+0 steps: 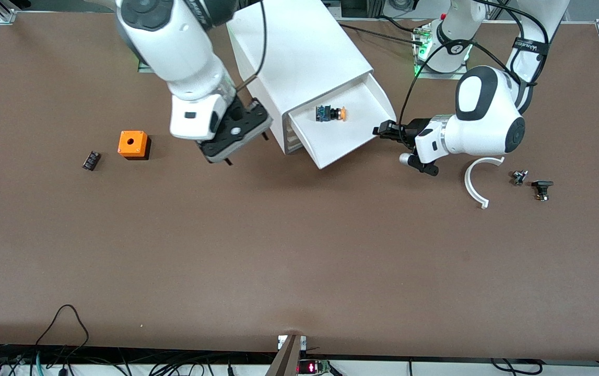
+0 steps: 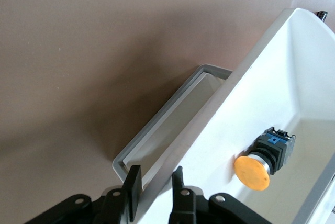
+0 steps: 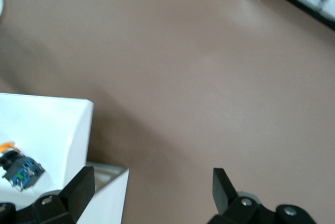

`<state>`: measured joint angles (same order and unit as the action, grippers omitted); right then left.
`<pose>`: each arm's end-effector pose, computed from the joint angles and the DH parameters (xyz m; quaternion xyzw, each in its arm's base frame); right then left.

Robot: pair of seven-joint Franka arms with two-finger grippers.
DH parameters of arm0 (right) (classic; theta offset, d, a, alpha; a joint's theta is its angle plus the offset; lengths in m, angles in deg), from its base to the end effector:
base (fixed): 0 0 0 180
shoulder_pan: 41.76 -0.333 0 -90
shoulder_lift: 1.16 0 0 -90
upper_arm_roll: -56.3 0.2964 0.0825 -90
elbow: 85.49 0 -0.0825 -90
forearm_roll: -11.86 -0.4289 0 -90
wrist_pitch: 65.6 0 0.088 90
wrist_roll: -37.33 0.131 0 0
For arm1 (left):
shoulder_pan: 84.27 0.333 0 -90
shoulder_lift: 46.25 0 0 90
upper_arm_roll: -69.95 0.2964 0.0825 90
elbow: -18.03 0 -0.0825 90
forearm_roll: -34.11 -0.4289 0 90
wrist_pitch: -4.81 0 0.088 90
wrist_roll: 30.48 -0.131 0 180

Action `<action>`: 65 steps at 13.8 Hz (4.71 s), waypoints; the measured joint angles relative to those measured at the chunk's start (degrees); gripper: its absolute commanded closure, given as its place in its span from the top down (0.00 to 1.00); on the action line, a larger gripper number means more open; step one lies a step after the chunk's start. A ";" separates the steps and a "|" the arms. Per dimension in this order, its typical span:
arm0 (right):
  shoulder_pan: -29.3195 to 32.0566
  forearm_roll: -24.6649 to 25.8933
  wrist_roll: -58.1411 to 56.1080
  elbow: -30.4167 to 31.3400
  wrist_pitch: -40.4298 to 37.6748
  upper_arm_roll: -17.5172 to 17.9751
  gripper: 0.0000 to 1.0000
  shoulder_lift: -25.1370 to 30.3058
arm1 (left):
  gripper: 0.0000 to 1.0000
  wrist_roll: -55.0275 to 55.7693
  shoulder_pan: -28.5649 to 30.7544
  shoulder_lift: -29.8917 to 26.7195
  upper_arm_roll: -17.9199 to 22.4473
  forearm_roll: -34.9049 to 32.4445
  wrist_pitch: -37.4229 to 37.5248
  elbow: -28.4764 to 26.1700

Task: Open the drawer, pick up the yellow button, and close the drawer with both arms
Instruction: 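Grasp the orange button with the right gripper while the left gripper withdraws, then lift the orange button out of the drawer with the right gripper, then push the drawer shut with the left gripper while the right gripper carries the button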

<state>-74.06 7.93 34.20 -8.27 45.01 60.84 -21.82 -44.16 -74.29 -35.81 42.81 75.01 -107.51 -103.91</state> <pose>0.5874 0.4376 0.4968 -0.9371 -0.3275 -0.0929 0.0771 0.5188 -0.2229 0.2600 0.9258 -0.0680 -0.1706 0.3305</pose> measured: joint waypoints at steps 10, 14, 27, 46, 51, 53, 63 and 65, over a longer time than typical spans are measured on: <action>-13.60 0.88 -4.95 -9.10 2.67 -0.14 1.00 -9.44 | 1.00 0.95 2.39 -4.60 5.58 -20.15 -0.93 6.93; -17.10 3.81 -8.99 -9.17 -1.00 -0.14 1.00 -11.31 | 1.00 -2.77 2.55 -6.81 11.77 -26.78 0.14 8.90; -18.88 3.73 -23.78 -9.79 -5.42 0.21 1.00 -17.92 | 1.00 16.79 1.92 -8.44 12.52 -44.88 19.37 24.08; -19.61 3.73 -23.69 -11.12 -6.01 0.72 0.17 -17.43 | 1.00 19.18 1.87 -3.75 12.19 -43.08 15.23 23.83; -19.61 8.54 -17.01 -11.78 -6.20 -0.40 0.17 -13.87 | 1.00 27.28 1.30 -1.60 8.90 -42.65 12.18 22.84; -19.51 10.02 -12.98 -11.74 -6.46 -4.15 0.18 -13.04 | 1.00 30.73 1.07 -1.42 7.50 -41.65 7.77 20.56; 4.34 12.13 -3.22 10.36 1.08 -13.77 0.19 -2.73 | 1.00 54.13 -1.22 1.56 -4.88 -39.51 -11.98 5.17; 9.23 12.10 -3.04 17.62 6.77 -13.76 0.19 -1.72 | 1.00 57.33 -1.25 1.45 -8.59 -37.63 -11.98 3.19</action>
<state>-64.82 20.03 31.16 9.35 51.78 47.08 -23.54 13.18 -75.55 -34.36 34.21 37.38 -119.49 -100.71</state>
